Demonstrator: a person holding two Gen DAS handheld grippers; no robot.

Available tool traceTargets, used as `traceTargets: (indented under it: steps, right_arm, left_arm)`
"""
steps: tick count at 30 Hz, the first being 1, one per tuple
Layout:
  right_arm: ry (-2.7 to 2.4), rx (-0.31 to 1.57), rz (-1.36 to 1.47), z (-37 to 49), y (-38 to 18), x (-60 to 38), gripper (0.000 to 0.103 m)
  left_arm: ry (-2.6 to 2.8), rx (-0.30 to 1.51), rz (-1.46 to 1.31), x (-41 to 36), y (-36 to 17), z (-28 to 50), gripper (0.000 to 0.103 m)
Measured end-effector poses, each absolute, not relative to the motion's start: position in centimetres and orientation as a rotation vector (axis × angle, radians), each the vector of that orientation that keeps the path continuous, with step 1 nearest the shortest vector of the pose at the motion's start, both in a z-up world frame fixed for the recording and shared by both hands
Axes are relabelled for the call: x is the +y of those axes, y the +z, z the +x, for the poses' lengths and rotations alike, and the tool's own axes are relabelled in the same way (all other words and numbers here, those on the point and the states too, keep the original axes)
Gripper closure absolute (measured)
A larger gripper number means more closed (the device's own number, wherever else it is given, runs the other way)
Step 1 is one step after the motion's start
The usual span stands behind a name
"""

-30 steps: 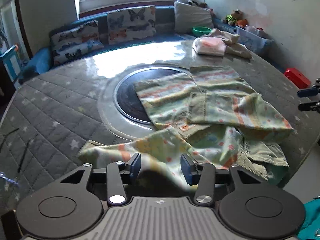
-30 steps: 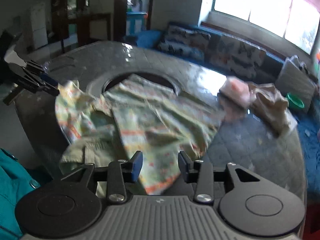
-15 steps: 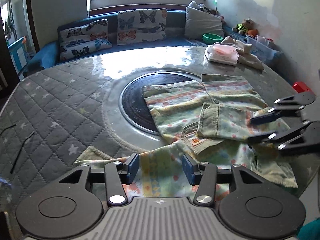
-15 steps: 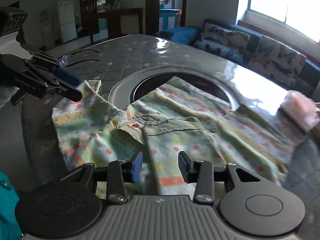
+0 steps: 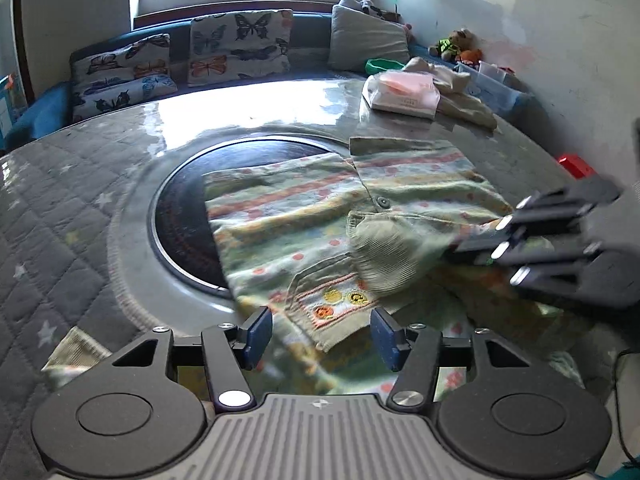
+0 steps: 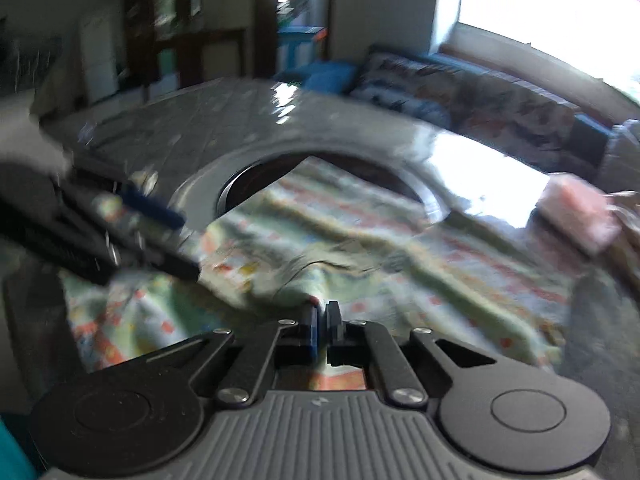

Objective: Fold clothes

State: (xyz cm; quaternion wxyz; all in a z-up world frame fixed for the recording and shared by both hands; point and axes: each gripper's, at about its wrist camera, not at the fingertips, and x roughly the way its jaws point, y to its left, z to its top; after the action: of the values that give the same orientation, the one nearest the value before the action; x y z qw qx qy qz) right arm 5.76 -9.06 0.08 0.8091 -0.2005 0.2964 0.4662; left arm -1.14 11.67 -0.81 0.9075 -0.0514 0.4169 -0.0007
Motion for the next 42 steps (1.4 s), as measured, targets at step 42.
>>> traceTargets:
  steps: [42]
  right_arm:
    - [0.173, 0.745, -0.045, 14.8, -4.0, -33.0, 0.079]
  left_arm:
    - [-0.025, 0.913, -0.054, 10.8, -2.5, 0.3, 0.032]
